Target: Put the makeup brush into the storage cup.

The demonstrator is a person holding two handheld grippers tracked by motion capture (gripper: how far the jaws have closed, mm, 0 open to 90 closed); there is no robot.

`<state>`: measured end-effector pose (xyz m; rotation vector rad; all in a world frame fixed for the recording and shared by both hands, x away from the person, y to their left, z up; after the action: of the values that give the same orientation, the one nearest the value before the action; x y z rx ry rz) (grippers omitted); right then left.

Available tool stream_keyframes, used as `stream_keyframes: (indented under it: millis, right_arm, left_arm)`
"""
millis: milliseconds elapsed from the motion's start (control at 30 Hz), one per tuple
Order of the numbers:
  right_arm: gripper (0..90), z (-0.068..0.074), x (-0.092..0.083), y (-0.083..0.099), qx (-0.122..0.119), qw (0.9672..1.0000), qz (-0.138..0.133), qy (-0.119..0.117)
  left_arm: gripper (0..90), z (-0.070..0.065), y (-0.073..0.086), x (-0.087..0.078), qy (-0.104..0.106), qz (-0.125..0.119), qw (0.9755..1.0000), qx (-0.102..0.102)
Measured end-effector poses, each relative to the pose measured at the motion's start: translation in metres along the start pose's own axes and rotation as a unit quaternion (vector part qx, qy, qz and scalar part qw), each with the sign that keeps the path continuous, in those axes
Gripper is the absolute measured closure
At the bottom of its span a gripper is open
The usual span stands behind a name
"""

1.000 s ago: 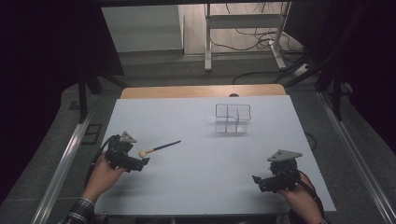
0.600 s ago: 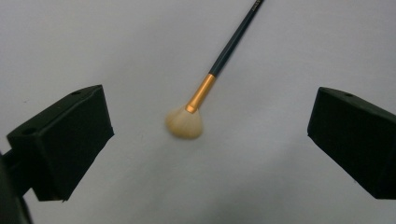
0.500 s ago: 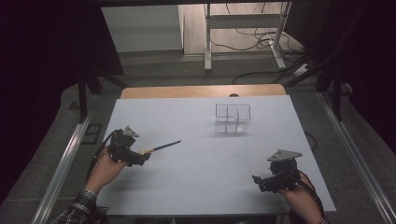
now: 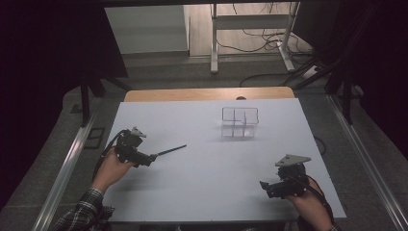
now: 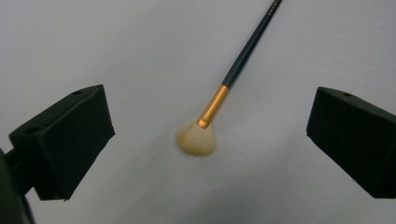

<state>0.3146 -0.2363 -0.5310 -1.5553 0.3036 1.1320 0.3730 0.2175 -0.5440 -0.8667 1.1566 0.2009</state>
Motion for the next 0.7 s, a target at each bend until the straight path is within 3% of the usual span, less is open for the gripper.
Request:
stream_keyframes:
  millis: [367, 700]
  right_arm:
    - [0.5, 0.000, 0.001, 0.000, 0.000, 1.0000, 0.003, -0.002]
    - [0.7, 0.000, 0.002, 0.001, -0.002, 1.0000, 0.006, -0.004]
  left_arm:
    - [0.5, 0.005, -0.011, 0.007, 0.007, 0.015, 0.9998, 0.008]
    - [2.0, 0.005, -0.026, 0.013, 0.025, 0.015, 0.9996, -0.001]
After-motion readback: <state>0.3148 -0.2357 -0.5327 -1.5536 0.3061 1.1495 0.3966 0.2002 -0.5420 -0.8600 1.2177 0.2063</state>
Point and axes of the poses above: each handheld gripper's, and its own axes: x roughly forward along the jaws, y roughly out of its underside, z roughly to its left, the point moved 7 cm from there along x, roughly forward along the jaws, and after that the axes turned 13 degrees about x, right-handed, at the moved point
